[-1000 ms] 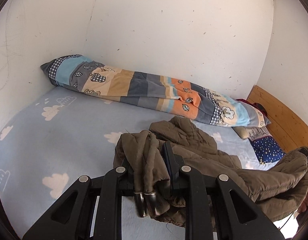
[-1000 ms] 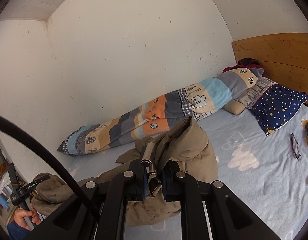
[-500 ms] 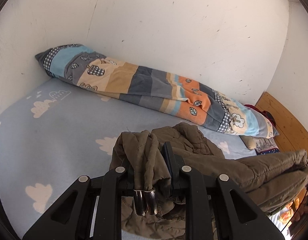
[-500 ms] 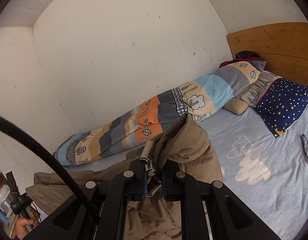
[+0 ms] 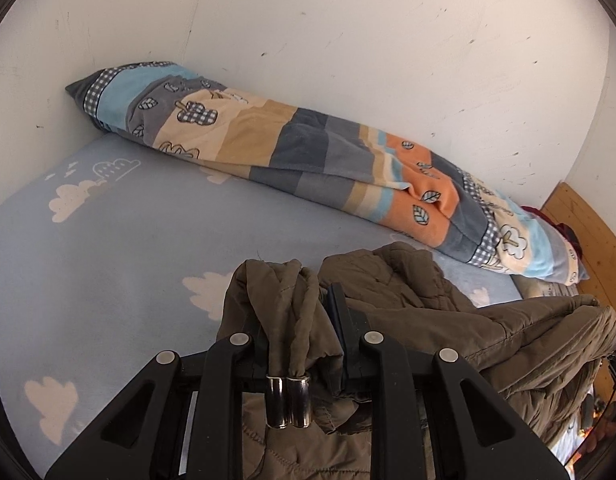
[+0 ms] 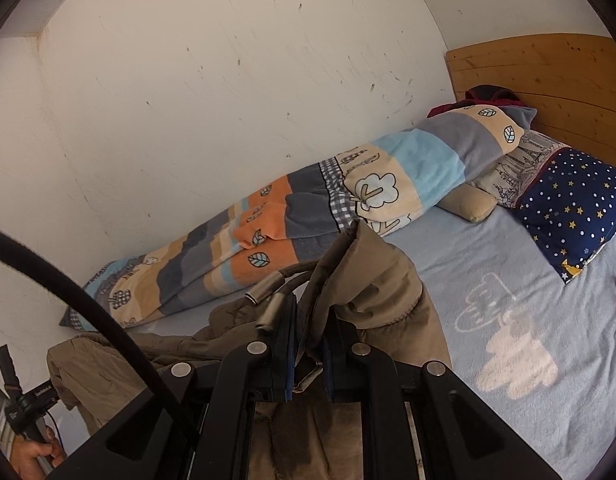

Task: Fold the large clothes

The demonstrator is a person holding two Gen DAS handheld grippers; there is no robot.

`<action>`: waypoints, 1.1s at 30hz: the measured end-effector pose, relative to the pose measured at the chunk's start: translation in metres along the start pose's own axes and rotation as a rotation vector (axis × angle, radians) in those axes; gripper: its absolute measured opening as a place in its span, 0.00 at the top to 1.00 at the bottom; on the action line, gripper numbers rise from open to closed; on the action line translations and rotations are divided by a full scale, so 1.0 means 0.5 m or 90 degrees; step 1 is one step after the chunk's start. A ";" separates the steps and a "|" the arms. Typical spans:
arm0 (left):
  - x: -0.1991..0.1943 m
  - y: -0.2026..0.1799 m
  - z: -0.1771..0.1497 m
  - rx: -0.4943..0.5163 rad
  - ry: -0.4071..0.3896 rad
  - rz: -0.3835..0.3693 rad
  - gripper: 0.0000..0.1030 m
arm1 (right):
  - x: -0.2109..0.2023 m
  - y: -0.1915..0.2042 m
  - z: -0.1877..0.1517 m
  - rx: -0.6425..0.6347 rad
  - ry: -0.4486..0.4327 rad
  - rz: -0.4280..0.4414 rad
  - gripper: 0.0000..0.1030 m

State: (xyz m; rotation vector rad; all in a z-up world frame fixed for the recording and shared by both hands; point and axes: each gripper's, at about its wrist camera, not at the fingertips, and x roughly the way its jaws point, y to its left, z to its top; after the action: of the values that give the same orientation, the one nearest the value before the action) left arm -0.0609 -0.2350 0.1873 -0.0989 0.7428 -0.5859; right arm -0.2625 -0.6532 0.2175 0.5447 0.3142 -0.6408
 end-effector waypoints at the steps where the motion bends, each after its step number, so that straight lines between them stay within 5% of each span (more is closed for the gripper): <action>1: 0.007 -0.003 -0.002 0.002 0.001 0.004 0.79 | 0.014 -0.004 -0.004 0.002 0.003 -0.005 0.89; 33: 0.215 -0.027 0.016 0.024 0.041 0.056 0.77 | 0.251 -0.056 -0.018 -0.018 0.037 -0.076 0.89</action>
State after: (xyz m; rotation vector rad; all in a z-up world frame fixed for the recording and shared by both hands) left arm 0.0011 -0.3047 0.1318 -0.0128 0.7938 -0.5213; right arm -0.1858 -0.7267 0.1448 0.5211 0.4126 -0.7352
